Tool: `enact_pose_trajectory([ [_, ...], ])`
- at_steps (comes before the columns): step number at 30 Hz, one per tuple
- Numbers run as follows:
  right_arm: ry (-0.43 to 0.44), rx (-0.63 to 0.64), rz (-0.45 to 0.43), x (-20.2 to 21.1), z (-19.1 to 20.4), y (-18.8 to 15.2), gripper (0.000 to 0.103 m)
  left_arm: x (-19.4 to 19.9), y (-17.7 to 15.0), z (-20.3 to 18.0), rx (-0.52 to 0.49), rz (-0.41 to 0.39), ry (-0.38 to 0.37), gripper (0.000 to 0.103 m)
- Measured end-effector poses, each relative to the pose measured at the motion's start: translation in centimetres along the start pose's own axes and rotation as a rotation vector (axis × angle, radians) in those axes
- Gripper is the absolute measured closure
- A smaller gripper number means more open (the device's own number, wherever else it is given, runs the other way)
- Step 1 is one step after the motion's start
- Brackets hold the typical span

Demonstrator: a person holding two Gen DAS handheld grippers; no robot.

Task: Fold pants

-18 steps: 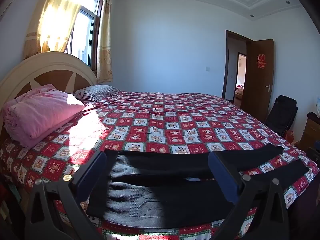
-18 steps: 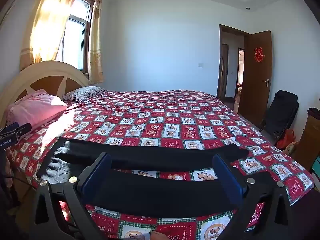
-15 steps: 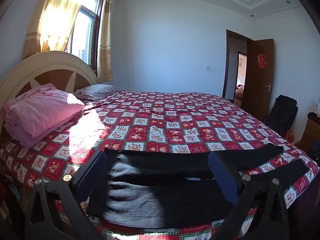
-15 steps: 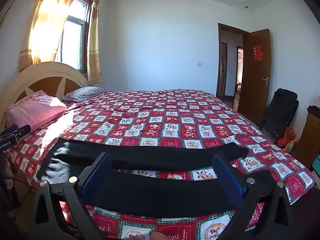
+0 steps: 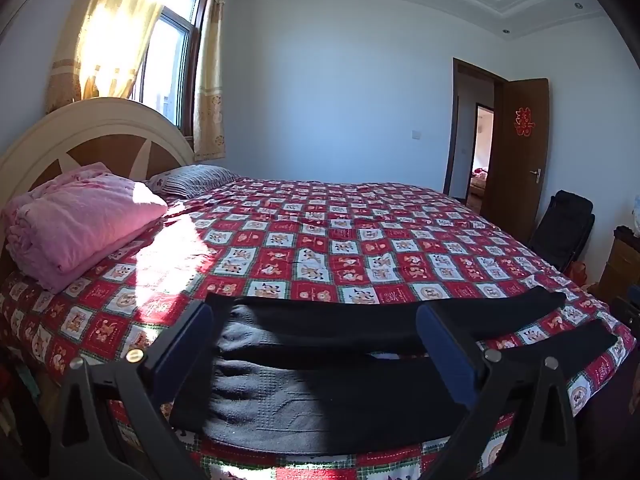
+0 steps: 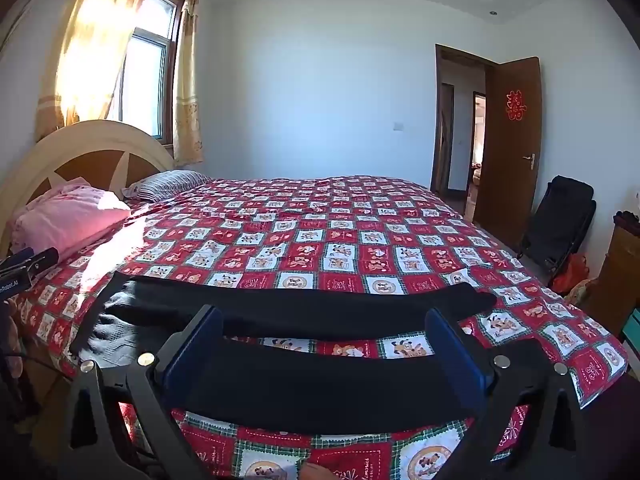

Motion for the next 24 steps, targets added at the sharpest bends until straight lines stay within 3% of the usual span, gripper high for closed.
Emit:
enact_pose_trajectory([
  [24,-0.009,0.002,0.017,-0.50,-0.16,-0.19,0.001,-0.19,-0.17,-0.31,0.001,0.009,-0.007,0.000],
])
Point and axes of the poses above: each gripper's, at about its wrist camera, not at the fingertips, and x roughly against the way its jaws point, z to its left, y to its top, the point moved 1 cm from there along -x, roughly the way its jaws point, and after that the axes turned 5 degrees about -y, right-handed, at the moved point
